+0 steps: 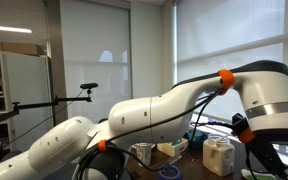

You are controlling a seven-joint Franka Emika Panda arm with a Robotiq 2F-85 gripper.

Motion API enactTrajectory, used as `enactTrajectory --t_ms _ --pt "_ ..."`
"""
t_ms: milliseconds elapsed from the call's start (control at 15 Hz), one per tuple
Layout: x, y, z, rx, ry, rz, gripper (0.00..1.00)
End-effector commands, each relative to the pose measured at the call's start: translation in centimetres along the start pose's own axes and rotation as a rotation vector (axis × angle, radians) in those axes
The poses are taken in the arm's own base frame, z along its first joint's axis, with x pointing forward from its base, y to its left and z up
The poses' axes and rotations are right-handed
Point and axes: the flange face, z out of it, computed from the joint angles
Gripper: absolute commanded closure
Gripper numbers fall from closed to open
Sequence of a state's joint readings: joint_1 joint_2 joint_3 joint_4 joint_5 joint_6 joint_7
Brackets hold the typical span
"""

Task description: Use the white spoon to transfer some contents from the clear jar into the white cup on the plate

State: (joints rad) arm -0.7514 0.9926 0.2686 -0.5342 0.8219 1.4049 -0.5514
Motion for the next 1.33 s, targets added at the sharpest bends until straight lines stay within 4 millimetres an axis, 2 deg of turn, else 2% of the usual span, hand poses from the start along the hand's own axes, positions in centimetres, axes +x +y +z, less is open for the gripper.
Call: enactTrajectory --t_ms 0,200,733,1000,1267 --pt "-0.2 0.1 0.2 0.082 0.014 0.026 0.98" --pt "-0.3 0.3 0.0 0.101 0.026 0.049 0.98" --pt "-0.5 0.0 -2.0 0.119 0.059 0.102 0.98" --pt "-0.4 -0.7 -2.6 0.141 0.067 0.108 0.98" --pt "-0.2 -1.5 -2.4 0.187 0.064 0.107 0.98"
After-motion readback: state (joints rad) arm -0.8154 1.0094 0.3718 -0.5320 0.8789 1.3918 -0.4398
